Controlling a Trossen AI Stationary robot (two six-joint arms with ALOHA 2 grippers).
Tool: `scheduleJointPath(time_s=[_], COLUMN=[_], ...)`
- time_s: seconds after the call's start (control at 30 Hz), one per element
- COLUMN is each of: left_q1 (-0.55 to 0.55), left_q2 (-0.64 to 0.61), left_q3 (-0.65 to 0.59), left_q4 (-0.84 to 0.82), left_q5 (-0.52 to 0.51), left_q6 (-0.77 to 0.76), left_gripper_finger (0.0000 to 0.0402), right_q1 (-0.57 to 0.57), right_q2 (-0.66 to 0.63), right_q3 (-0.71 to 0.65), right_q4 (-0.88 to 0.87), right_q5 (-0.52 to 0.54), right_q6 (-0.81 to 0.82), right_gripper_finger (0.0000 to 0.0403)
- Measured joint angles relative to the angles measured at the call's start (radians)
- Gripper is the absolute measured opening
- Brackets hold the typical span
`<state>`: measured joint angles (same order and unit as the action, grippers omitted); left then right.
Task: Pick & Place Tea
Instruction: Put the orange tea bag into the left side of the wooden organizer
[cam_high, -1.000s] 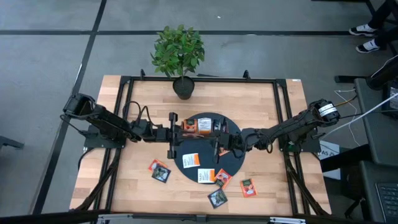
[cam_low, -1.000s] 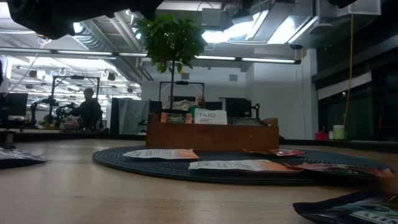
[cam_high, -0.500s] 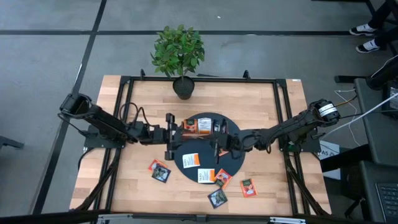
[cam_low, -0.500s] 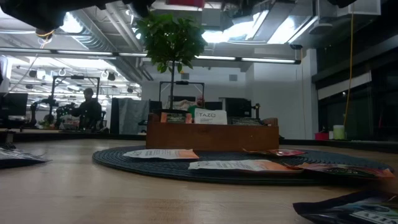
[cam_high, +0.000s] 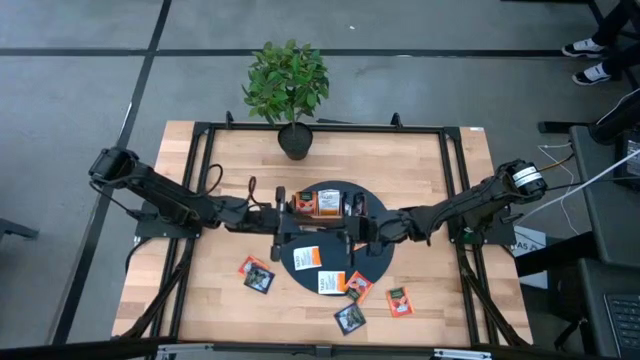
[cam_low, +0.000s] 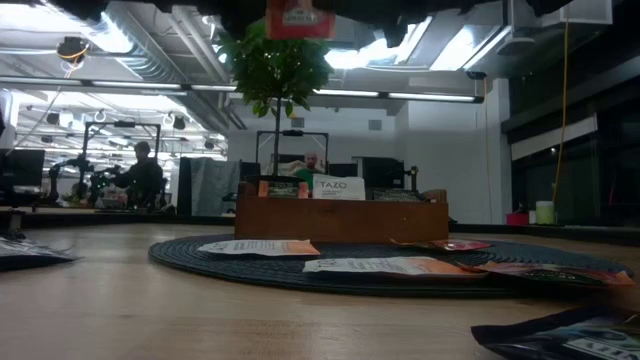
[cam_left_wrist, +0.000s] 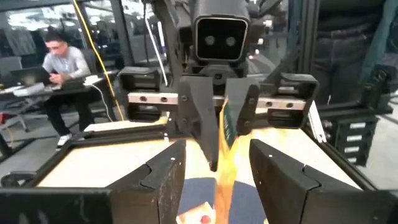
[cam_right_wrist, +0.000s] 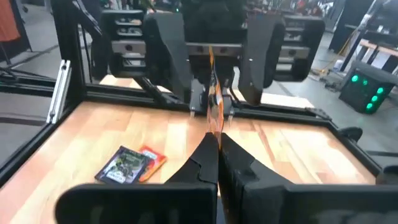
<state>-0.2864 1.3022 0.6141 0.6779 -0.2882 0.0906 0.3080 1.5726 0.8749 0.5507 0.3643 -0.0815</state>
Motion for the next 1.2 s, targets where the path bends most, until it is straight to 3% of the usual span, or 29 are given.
scheduleJointPath(time_s=[0.73,1.2], left_q1=[-0.049,-0.049], left_q2=[-0.053,-0.053], left_q3=[0.075,0.075], left_q4=[-0.273,-0.286], left_q5=[-0.076,-0.077], left_q6=[-0.043,-0.044], left_gripper_finger=[0.0143,0.0101], right_q1=[0.000,0.000], right_q2=[0.000,0.000], right_q3=[0.000,0.000], right_q4=[-0.041,-0.060], right_q5=[-0.001,-0.001], right_q6=[0.020,0.019], right_gripper_finger=[0.0000,0.0000])
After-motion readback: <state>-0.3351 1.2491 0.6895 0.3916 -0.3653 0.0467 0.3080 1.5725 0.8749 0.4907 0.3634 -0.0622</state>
